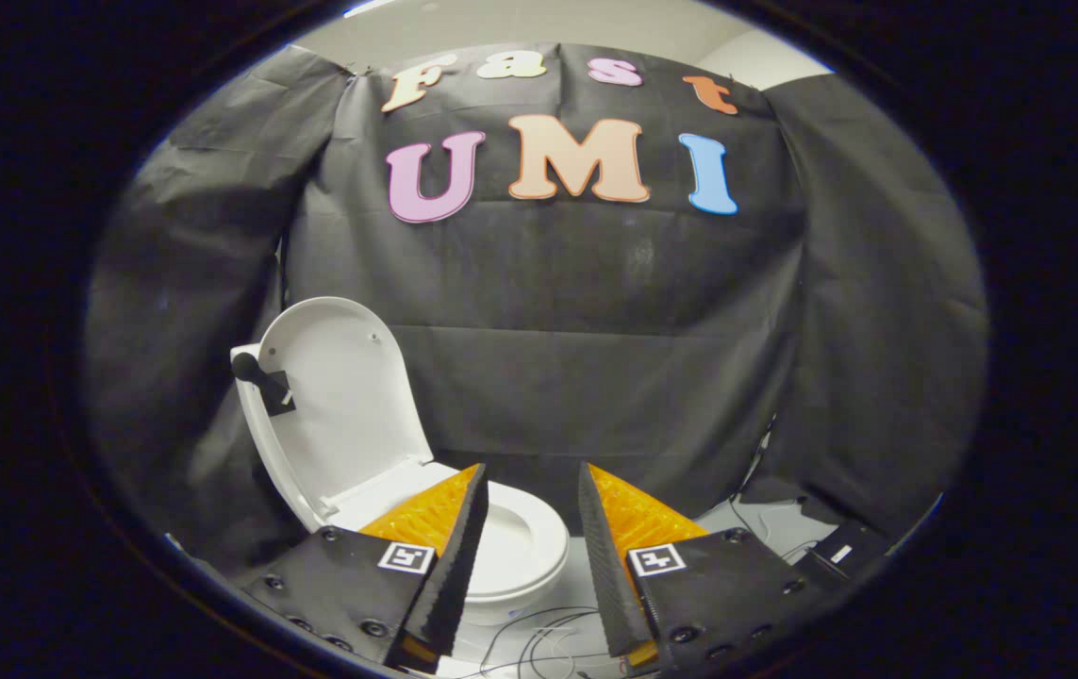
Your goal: Open the toilet lid.
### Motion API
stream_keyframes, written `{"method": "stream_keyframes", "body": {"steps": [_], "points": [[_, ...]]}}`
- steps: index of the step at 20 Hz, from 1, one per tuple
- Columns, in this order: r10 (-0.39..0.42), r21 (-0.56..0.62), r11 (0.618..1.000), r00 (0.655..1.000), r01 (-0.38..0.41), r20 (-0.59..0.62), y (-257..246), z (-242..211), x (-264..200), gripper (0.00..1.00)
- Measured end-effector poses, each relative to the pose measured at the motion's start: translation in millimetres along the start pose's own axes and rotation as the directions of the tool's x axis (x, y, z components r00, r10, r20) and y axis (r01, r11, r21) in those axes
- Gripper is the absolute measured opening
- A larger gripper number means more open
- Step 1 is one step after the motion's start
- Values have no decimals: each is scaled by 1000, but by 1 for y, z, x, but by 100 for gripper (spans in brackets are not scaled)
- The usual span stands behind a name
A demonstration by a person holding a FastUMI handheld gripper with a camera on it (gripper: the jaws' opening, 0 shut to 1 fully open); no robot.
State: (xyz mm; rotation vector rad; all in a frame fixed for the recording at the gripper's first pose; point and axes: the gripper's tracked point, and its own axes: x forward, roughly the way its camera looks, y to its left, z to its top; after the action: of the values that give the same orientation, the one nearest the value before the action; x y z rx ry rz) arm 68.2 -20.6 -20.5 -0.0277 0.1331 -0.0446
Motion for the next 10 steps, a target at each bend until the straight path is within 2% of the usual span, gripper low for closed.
{"method": "stream_keyframes", "body": {"steps": [4, 7, 10], "points": [[55, -32, 998, 998, -55, -1, 15, -3, -17, 57], [64, -29, 997, 997, -65, -33, 15, -9, -30, 59], [66, -18, 998, 998, -66, -12, 14, -1, -36, 59]]}}
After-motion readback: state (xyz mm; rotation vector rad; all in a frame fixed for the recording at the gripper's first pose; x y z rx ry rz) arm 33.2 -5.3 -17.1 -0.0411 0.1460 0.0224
